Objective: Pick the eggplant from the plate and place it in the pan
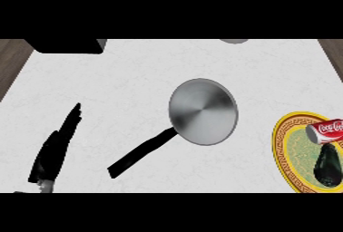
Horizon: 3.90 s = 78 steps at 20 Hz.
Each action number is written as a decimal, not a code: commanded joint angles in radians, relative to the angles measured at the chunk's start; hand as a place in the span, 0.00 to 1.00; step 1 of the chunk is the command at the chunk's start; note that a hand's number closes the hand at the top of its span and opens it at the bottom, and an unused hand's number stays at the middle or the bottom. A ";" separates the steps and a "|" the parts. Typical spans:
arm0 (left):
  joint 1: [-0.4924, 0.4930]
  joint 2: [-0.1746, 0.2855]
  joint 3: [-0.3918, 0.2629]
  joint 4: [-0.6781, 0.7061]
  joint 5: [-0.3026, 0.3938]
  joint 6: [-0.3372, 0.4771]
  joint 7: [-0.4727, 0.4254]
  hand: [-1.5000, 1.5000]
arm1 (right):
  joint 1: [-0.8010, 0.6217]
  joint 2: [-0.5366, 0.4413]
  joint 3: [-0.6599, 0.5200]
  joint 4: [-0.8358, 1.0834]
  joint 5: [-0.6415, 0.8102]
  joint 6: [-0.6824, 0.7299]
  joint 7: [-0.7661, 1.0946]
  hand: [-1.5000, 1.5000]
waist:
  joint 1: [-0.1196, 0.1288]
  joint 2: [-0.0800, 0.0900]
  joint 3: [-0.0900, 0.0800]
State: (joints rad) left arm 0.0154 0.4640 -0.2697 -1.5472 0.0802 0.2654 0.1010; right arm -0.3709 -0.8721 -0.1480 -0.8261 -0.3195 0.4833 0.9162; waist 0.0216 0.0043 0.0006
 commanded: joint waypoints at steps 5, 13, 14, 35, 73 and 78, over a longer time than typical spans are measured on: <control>-0.018 -0.016 0.016 0.006 -0.008 -0.017 0.018 0.50 | -0.157 0.030 0.095 0.169 0.003 0.170 0.138 0.00 | 0.005 0.002 0.000; 0.070 0.015 0.060 -0.064 0.000 -0.058 -0.001 0.50 | -0.205 0.074 0.140 0.232 0.010 0.183 0.145 0.00 | -0.004 -0.003 -0.001; 0.048 -0.037 0.030 -0.017 -0.036 -0.020 -0.030 0.50 | -0.253 0.038 0.144 0.292 0.021 0.227 0.151 0.00 | 0.002 0.001 0.000; 0.051 -0.049 0.099 -0.089 -0.066 -0.083 0.059 0.50 | -0.181 0.167 0.225 0.314 0.064 0.186 0.145 0.00 | -0.019 -0.006 -0.001; 0.127 -0.079 0.185 -0.030 -0.088 -0.093 0.028 0.50 | 0.124 0.286 0.576 -0.481 0.766 -0.703 0.141 1.00 | -0.127 -0.057 -0.013; 0.120 -0.091 0.172 -0.029 -0.101 -0.084 0.032 0.50 | 0.046 0.195 0.629 -0.699 1.042 -0.805 0.187 1.00 | -0.127 -0.057 -0.012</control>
State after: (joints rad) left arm 0.1353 0.3835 -0.0903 -1.5773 -0.0135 0.1721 0.1293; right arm -0.3020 -0.6424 0.4298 -1.3763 0.5399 -0.1990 1.0194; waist -0.1001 -0.0528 -0.0147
